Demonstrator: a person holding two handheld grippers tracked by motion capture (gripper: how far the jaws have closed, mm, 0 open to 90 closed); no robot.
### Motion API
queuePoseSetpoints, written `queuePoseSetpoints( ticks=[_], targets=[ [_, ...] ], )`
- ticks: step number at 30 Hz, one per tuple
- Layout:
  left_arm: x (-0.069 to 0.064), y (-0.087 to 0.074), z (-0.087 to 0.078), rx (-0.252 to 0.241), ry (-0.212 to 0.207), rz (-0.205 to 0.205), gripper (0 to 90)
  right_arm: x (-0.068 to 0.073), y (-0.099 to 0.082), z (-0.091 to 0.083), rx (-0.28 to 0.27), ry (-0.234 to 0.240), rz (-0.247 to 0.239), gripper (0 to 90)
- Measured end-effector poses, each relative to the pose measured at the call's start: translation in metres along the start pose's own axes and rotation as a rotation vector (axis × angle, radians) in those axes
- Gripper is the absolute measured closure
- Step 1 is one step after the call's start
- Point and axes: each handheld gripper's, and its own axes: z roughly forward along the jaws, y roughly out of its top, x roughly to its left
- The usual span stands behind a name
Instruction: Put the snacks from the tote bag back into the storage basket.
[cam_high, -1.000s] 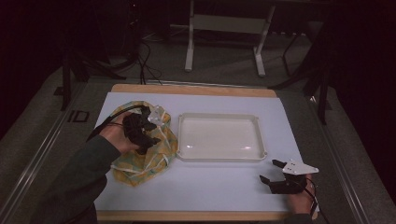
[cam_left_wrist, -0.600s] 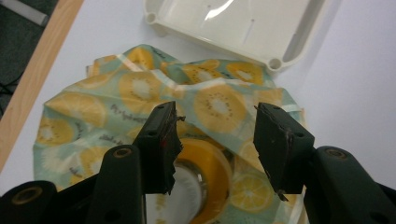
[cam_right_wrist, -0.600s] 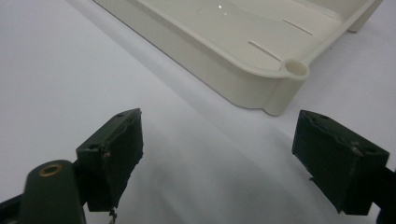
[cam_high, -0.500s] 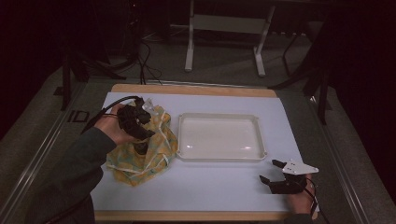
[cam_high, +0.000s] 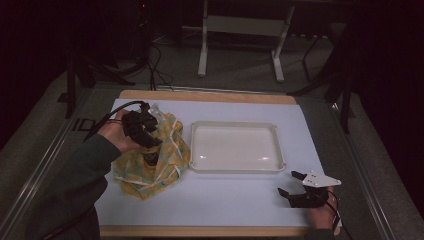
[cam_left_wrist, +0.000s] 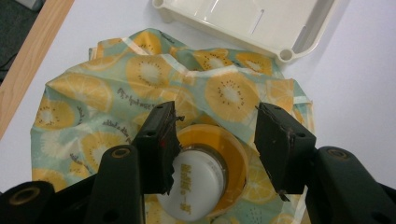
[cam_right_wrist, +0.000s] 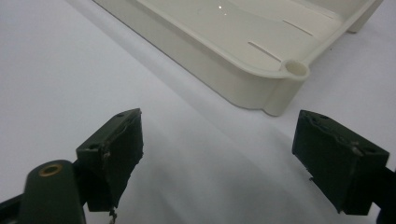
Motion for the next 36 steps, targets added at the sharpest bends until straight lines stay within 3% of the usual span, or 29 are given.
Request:
queuePoseSetpoints(
  ticks=[8,16,18,24,31,36],
  targets=[
    [0.006,-0.003,-0.002,0.027,0.004,-0.013,48.3,0.0,0.0,0.0,-0.001,0.002,0.001,16.0],
    [0.014,-0.013,-0.006,0.028,-0.011,-0.054,48.6,0.0,0.0,0.0,0.0,0.0,0.0,15.9],
    [0.015,-0.014,-0.006,0.036,-0.016,-0.054,52.6,0.0,0.0,0.0,-0.001,0.0,0.0,16.0],
    [0.014,-0.017,-0.006,0.062,-0.02,-0.051,53.3,0.0,0.0,0.0,-0.001,-0.001,-0.004,16.0],
    [0.015,-0.014,-0.002,0.125,-0.036,-0.031,56.0,0.0,0.0,0.0,-0.004,-0.004,-0.004,15.9],
    [0.016,-0.012,-0.002,0.138,-0.039,-0.031,57.7,0.0,0.0,0.0,-0.004,-0.004,-0.005,16.0]
  ],
)
